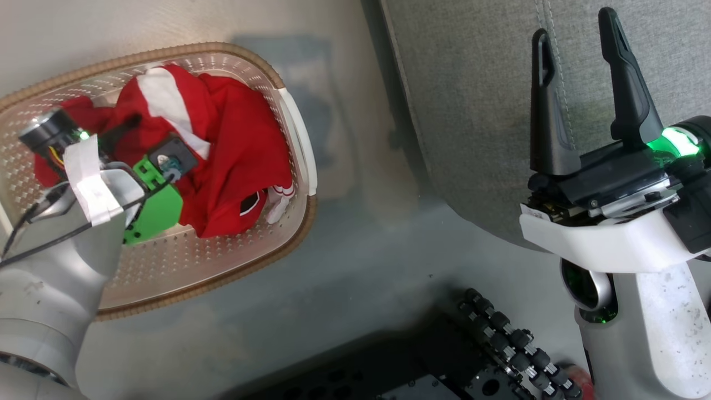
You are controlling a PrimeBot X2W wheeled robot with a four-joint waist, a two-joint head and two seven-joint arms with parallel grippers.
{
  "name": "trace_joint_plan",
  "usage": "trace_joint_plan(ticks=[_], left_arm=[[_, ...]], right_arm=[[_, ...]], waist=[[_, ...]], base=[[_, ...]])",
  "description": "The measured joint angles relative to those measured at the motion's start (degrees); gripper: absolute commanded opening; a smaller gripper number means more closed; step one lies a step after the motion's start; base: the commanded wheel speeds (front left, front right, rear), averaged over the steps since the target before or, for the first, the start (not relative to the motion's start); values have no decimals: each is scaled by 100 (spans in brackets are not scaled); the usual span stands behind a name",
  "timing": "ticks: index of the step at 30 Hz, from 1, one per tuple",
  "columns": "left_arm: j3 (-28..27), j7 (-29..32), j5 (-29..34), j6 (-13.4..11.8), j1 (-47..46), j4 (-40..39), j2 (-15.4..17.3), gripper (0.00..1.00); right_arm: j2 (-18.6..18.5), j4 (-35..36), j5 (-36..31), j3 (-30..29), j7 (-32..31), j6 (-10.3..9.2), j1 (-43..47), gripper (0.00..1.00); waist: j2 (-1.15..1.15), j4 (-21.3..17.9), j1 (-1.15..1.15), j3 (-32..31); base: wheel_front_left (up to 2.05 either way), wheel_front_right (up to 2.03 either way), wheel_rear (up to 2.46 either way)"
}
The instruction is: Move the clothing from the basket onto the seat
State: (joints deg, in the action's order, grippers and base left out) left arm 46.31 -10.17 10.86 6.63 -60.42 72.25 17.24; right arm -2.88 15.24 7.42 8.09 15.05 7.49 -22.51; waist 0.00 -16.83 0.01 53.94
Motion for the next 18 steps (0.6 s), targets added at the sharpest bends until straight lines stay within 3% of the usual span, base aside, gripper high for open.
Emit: trace_joint_plan(ticks=[5, 16, 17, 18], left_arm=[[29, 274, 3, -77, -110, 56, 87, 100], [1, 652, -318, 43, -239, 125, 179, 100], [12, 654, -324, 44, -242, 127, 179, 66], [25, 628, -326, 44, -244, 130, 179, 0]], right_arm=[[0, 73, 71, 19, 1, 0, -14, 100], [1, 151, 125, 123, 1, 0, -87, 100], [1, 154, 125, 126, 0, 0, -90, 100], [1, 155, 125, 129, 1, 0, -92, 100]], waist=[[0, -61, -1, 140], [0, -142, -1, 404], [0, -149, -1, 420], [0, -152, -1, 431]], base=[[0, 0, 0], [0, 0, 0], [0, 0, 0], [0, 0, 0]])
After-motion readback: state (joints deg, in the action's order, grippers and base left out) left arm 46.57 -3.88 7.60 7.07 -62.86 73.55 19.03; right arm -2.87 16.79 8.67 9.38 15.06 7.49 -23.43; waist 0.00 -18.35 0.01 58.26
